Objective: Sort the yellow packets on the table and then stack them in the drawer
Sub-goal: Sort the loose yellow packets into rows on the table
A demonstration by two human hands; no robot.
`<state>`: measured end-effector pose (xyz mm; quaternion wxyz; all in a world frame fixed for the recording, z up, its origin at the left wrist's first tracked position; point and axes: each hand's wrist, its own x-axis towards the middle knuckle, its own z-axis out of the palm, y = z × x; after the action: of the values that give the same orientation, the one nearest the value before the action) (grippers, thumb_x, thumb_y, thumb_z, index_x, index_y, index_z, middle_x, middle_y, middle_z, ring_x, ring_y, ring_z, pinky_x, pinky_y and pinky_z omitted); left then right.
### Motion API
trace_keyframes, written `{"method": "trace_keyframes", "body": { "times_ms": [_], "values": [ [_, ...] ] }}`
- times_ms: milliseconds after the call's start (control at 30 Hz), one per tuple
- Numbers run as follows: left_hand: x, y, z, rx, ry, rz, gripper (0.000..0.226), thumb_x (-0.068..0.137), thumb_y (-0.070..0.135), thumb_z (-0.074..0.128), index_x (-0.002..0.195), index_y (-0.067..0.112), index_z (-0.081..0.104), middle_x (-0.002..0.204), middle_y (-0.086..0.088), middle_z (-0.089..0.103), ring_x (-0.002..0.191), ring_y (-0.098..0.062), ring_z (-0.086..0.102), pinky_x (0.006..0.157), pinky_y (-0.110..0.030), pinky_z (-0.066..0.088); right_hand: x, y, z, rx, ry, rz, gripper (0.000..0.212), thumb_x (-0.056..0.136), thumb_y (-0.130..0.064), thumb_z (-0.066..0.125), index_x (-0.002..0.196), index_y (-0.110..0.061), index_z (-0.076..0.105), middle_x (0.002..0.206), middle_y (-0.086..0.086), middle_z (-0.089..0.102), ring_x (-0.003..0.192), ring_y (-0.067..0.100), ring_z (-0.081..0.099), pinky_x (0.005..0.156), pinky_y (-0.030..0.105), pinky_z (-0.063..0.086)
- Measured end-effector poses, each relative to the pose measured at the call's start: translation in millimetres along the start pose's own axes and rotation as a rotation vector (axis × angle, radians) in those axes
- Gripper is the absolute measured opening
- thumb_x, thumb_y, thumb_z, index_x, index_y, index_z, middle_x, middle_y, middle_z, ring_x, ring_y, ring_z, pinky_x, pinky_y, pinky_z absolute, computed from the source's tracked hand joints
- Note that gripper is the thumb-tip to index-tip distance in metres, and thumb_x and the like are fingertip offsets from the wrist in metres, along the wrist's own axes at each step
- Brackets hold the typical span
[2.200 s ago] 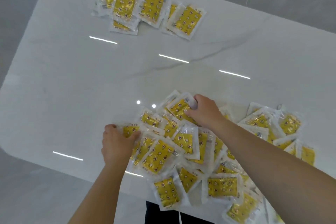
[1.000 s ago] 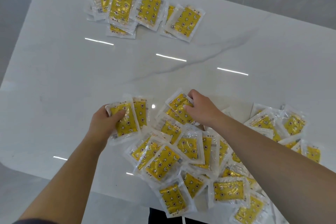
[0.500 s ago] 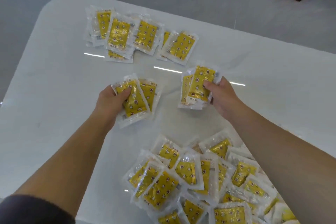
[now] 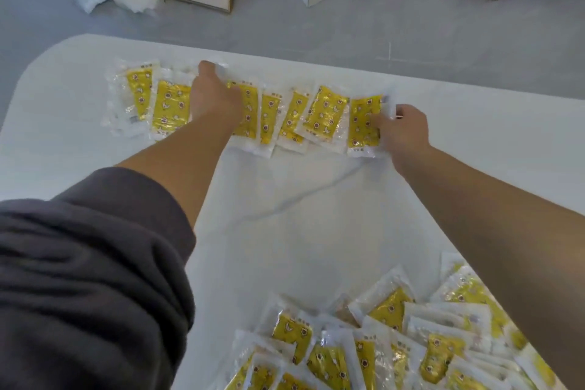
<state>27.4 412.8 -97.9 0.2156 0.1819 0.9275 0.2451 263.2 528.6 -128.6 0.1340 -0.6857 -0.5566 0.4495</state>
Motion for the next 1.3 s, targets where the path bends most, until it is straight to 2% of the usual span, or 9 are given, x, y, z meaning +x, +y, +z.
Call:
{"method": "trace_keyframes", "body": {
  "times_ms": [100, 167, 267, 533, 700, 867, 1133, 1233, 1300],
  "values": [
    [-12, -4, 0, 0.031, 0.083, 0.055, 0.054, 0.087, 0.026, 0.065, 0.134, 0.018, 0.039, 0.135, -0.007, 0.042, 0.123, -0.026, 0.044, 0.099, -0.044, 0.042, -8, 6, -5, -0.122, 0.059, 0.004, 0.047, 0.088, -0.021, 0.061, 0.133, -0.013, 0.05, 0.13, 0.006, 0.052, 0.119, 0.024, 0.053, 0.098, 0.031, 0.043],
    [-40, -13, -3, -0.006, 0.091, 0.145, 0.057, 0.084, 0.025, 0.067, 0.134, 0.017, 0.041, 0.137, -0.006, 0.041, 0.126, -0.025, 0.041, 0.103, -0.042, 0.039, -33, 17, -10, -0.235, 0.061, -0.089, 0.054, 0.089, -0.021, 0.06, 0.14, -0.014, 0.043, 0.14, 0.008, 0.042, 0.128, 0.025, 0.045, 0.106, 0.04, 0.038],
    [-105, -42, -8, -0.064, -0.015, 0.176, 0.05, 0.085, 0.022, 0.068, 0.129, 0.018, 0.046, 0.133, -0.004, 0.045, 0.126, -0.022, 0.043, 0.106, -0.044, 0.036, -84, 47, -22, -0.327, -0.085, -0.245, 0.05, 0.088, -0.017, 0.06, 0.136, -0.015, 0.047, 0.139, 0.007, 0.043, 0.129, 0.024, 0.042, 0.108, 0.045, 0.035],
    [-291, -139, -2, 0.049, -0.297, -0.048, 0.031, 0.084, 0.025, 0.069, 0.11, 0.03, 0.054, 0.114, 0.012, 0.047, 0.113, -0.015, 0.052, 0.102, -0.043, 0.041, -185, 120, -82, -0.564, -0.504, -0.322, 0.039, 0.092, -0.016, 0.055, 0.131, -0.023, 0.05, 0.134, -0.006, 0.047, 0.124, 0.014, 0.045, 0.107, 0.036, 0.036],
    [-357, -180, 11, 0.086, -0.193, -0.254, 0.062, 0.077, 0.028, 0.075, 0.132, 0.023, 0.047, 0.135, 0.0, 0.043, 0.119, -0.021, 0.048, 0.098, -0.047, 0.045, -219, 145, -98, -0.702, -0.62, -0.563, 0.036, 0.093, -0.019, 0.052, 0.128, -0.026, 0.051, 0.128, -0.011, 0.047, 0.122, 0.009, 0.042, 0.105, 0.03, 0.031],
    [-373, -198, 16, 0.21, -0.208, -0.262, 0.094, 0.068, 0.047, 0.081, 0.144, 0.022, 0.031, 0.141, -0.005, 0.04, 0.13, -0.029, 0.038, 0.101, -0.051, 0.04, -246, 158, -88, -0.769, -0.69, -0.725, 0.038, 0.095, -0.023, 0.049, 0.133, -0.027, 0.047, 0.132, -0.011, 0.044, 0.127, 0.011, 0.038, 0.108, 0.03, 0.023],
    [-352, -213, 2, 0.215, -0.173, -0.316, 0.06, 0.076, 0.049, 0.074, 0.124, 0.021, 0.049, 0.12, -0.001, 0.056, 0.109, -0.025, 0.054, 0.095, -0.05, 0.043, -280, 162, -63, -0.765, -0.764, -0.744, 0.036, 0.097, -0.023, 0.046, 0.133, -0.026, 0.045, 0.131, -0.008, 0.049, 0.123, 0.014, 0.042, 0.104, 0.031, 0.029],
    [-339, -212, -5, 0.232, -0.278, -0.302, 0.034, 0.078, 0.045, 0.073, 0.086, 0.018, 0.054, 0.086, 0.001, 0.062, 0.08, -0.021, 0.058, 0.079, -0.042, 0.049, -290, 166, -48, -0.762, -0.803, -0.724, 0.036, 0.097, -0.027, 0.048, 0.133, -0.025, 0.045, 0.127, -0.008, 0.054, 0.118, 0.014, 0.046, 0.102, 0.032, 0.033],
    [-332, -213, -11, 0.137, -0.348, -0.284, 0.032, 0.081, 0.038, 0.072, 0.082, 0.011, 0.054, 0.078, -0.004, 0.062, 0.07, -0.019, 0.056, 0.063, -0.033, 0.046, -296, 168, -38, -0.767, -0.813, -0.708, 0.037, 0.097, -0.028, 0.05, 0.132, -0.024, 0.044, 0.125, -0.006, 0.054, 0.117, 0.015, 0.047, 0.1, 0.033, 0.033]
  ]
}}
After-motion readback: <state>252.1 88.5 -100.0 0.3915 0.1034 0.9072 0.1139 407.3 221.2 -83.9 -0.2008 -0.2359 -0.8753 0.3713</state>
